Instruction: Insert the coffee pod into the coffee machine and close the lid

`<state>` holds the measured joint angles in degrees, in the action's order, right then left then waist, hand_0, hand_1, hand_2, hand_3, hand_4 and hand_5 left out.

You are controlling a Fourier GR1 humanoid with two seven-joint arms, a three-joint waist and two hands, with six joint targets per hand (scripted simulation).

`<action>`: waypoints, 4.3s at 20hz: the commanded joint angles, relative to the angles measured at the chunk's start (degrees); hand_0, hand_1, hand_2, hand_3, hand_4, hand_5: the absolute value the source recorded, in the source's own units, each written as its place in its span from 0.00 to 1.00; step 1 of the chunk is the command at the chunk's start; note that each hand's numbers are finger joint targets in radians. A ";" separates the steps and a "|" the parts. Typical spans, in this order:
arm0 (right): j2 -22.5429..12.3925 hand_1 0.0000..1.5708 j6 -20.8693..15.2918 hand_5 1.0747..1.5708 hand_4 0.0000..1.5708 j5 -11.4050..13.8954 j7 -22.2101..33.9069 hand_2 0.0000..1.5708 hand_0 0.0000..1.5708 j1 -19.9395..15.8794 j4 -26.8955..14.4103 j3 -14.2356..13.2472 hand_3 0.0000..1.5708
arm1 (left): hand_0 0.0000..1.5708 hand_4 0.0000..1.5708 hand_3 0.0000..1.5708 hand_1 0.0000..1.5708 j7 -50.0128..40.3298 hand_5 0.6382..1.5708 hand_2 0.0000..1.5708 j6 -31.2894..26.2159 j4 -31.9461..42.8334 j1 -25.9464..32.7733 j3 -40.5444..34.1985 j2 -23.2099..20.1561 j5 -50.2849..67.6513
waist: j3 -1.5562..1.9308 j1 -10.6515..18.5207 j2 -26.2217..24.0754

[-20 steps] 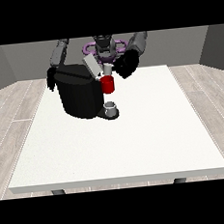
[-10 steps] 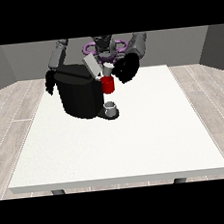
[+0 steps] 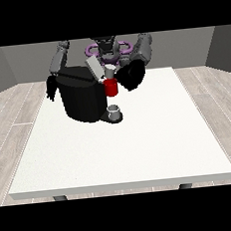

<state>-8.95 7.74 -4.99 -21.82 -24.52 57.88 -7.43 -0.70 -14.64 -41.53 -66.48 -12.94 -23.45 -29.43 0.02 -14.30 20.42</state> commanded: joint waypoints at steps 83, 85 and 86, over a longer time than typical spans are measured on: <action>3.43 0.00 -16.40 1.00 0.28 11.23 8.66 0.00 0.00 -8.87 4.99 0.51 0.00 | 0.00 0.24 0.00 0.00 23.12 1.00 0.00 -11.38 -29.77 60.69 2.77 16.62 27.73 | 0.00 22.05 -16.79; 3.01 0.00 -17.42 1.00 0.27 11.50 6.95 0.00 0.00 -11.45 2.26 -0.40 0.00 | 0.00 0.18 0.00 0.00 25.03 1.00 0.00 -10.63 -29.76 60.94 3.92 17.13 26.50 | -0.01 23.24 -14.80; 4.79 0.00 -19.08 1.00 0.28 13.27 8.74 0.00 0.00 -10.28 3.47 1.78 0.00 | 0.00 0.19 0.00 0.00 31.55 1.00 0.00 -10.05 -26.60 62.78 3.98 16.61 24.19 | -0.02 22.55 -14.53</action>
<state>-4.28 -10.48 7.83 -12.13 -33.05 64.76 -5.36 26.02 -25.15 -69.54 -5.10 -9.64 -6.28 -3.47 -0.24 7.87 3.90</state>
